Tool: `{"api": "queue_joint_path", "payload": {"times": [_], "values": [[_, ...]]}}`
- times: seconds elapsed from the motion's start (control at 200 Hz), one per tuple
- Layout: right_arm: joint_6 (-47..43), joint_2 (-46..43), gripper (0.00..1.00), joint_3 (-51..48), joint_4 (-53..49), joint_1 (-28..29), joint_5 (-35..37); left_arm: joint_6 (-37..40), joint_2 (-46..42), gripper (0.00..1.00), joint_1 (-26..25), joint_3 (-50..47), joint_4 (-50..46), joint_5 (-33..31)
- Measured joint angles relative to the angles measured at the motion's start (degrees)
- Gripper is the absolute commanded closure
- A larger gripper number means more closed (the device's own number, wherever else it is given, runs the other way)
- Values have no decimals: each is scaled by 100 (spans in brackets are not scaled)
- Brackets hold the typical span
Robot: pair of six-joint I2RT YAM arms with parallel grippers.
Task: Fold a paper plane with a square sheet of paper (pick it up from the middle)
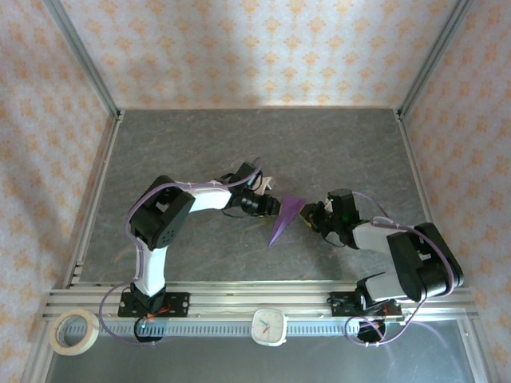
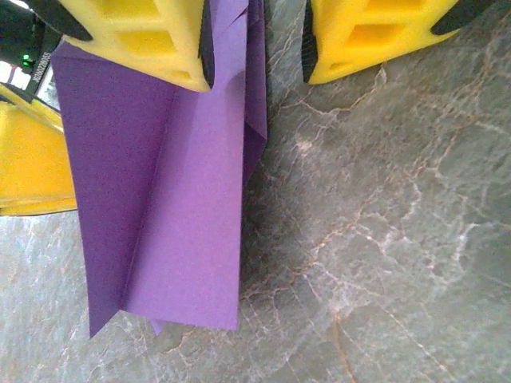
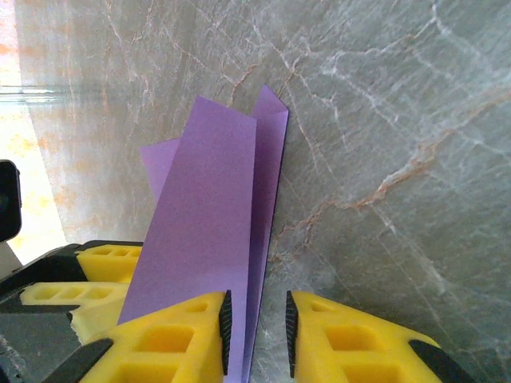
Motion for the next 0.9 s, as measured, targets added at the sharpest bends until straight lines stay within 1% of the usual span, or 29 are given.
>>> {"api": "queue_joint_path", "payload": {"times": [0.13, 0.42, 0.525, 0.601, 0.636, 0.796, 0.856, 0.901], "values": [[0, 9, 73, -37, 22, 15, 0, 61, 76, 69, -42, 48, 42, 87], [0, 87, 73, -57, 120, 15, -2, 151, 151, 69, -133, 205, -50, 87], [0, 114, 73, -57, 146, 15, -2, 210, 199, 70, -168, 282, -98, 101], [0, 125, 73, -57, 146, 15, -2, 251, 199, 74, -195, 299, -122, 111], [0, 127, 73, -57, 149, 15, -2, 254, 199, 79, -205, 299, -131, 122], [0, 127, 73, -57, 146, 15, -2, 286, 199, 93, -243, 299, -136, 214], [2, 120, 73, -57, 144, 15, 0, 271, 199, 97, -243, 299, -138, 216], [2, 98, 73, -57, 140, 15, 0, 264, 197, 98, -243, 299, -136, 212]]}}
